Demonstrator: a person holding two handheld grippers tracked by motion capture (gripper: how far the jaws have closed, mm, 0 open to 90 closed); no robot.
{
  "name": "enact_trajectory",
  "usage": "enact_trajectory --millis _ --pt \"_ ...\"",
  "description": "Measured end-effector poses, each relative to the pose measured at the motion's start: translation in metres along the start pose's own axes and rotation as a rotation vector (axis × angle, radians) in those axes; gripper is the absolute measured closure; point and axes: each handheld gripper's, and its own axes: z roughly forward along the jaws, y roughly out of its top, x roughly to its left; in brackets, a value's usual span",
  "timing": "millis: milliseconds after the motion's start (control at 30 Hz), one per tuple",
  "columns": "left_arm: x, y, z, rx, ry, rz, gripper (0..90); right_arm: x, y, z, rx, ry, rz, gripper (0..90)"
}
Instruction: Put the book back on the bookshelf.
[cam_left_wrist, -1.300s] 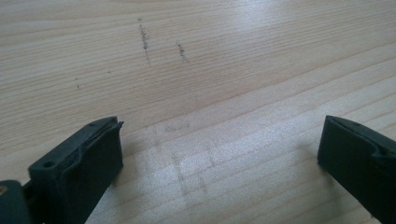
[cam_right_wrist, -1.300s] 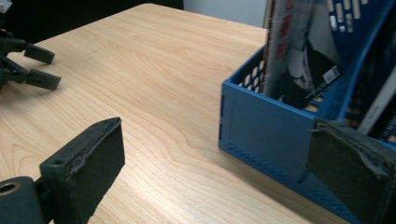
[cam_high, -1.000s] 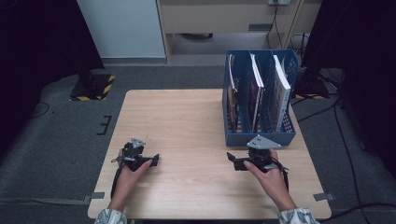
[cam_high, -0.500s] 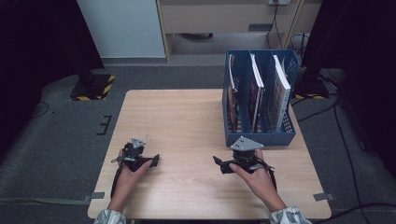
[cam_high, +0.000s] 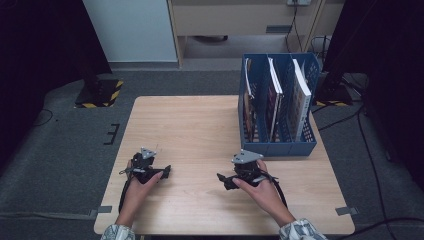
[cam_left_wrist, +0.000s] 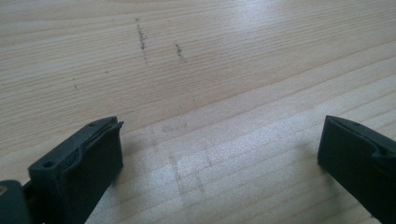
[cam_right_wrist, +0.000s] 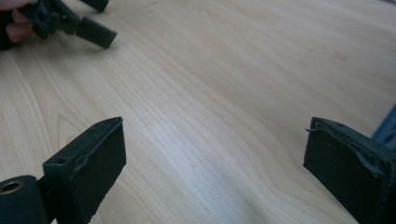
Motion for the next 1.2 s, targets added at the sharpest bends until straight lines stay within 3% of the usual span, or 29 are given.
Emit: enact_trajectory --millis 233,467,800,933,1200 --pt "0.0 0.0 0.0 0.0 0.0 0.0 0.0 0.009 -0.008 0.019 0.098 0.06 -0.015 6.1" --pt "0.0 0.0 0.0 0.0 0.0 0.0 0.0 0.008 -0.007 0.034 0.121 0.079 0.022 7.0" --pt "0.0 0.0 0.0 0.0 -0.001 0.001 0.0 0.009 -0.006 0.055 0.147 0.056 0.026 8.1" --pt "0.0 0.0 0.0 0.0 -0.002 0.002 0.0 0.004 -0.007 0.056 0.149 0.051 0.06 8.1" --pt "0.0 0.0 0.0 0.0 -0.002 0.002 0.0 0.005 -0.01 0.059 0.154 0.034 0.063 7.0"
